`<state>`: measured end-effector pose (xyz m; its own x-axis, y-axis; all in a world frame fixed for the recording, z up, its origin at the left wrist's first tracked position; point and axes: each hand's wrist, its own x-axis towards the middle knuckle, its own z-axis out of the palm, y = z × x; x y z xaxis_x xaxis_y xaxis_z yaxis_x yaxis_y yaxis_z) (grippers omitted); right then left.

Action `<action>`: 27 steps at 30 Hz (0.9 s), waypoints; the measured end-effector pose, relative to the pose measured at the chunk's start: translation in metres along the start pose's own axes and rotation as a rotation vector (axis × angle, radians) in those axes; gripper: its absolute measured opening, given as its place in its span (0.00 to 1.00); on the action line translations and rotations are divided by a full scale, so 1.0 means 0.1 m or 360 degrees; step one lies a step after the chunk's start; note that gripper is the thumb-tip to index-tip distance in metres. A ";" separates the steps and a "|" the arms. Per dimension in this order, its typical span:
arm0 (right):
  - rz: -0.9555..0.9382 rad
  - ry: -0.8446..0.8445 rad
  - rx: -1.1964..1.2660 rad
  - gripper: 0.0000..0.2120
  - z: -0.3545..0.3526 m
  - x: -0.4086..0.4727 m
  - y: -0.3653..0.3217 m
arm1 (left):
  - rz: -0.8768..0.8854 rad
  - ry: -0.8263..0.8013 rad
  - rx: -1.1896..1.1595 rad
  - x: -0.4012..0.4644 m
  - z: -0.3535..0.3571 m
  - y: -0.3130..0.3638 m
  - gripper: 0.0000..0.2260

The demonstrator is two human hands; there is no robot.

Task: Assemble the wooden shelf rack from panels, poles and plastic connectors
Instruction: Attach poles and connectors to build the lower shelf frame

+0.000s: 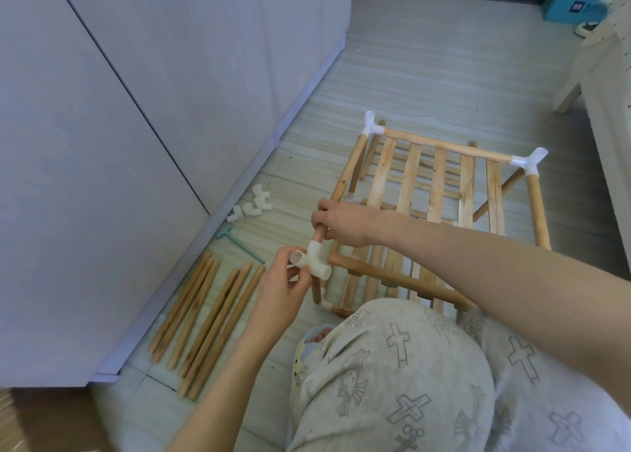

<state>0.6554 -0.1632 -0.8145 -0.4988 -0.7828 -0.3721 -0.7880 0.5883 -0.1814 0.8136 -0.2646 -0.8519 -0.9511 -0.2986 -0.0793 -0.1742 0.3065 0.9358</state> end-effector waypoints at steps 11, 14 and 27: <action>-0.0027 -0.0030 0.0010 0.16 0.02 -0.07 -0.03 | 0.0102 -0.0036 0.0113 0.08 0.07 -0.04 0.04; -0.0030 0.0005 0.0012 0.20 0.02 -0.08 0.00 | 0.0114 -0.0035 0.0136 0.11 0.07 -0.08 0.04; 0.0140 0.0457 0.0104 0.11 -0.01 -0.27 0.00 | 0.0075 -0.0206 -0.0140 0.11 0.07 -0.14 0.07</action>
<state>0.6683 -0.1426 -0.8033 -0.6530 -0.7481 -0.1183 -0.7170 0.6609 -0.2216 0.8033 -0.2658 -0.8688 -0.9836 -0.1649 -0.0726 -0.1107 0.2352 0.9656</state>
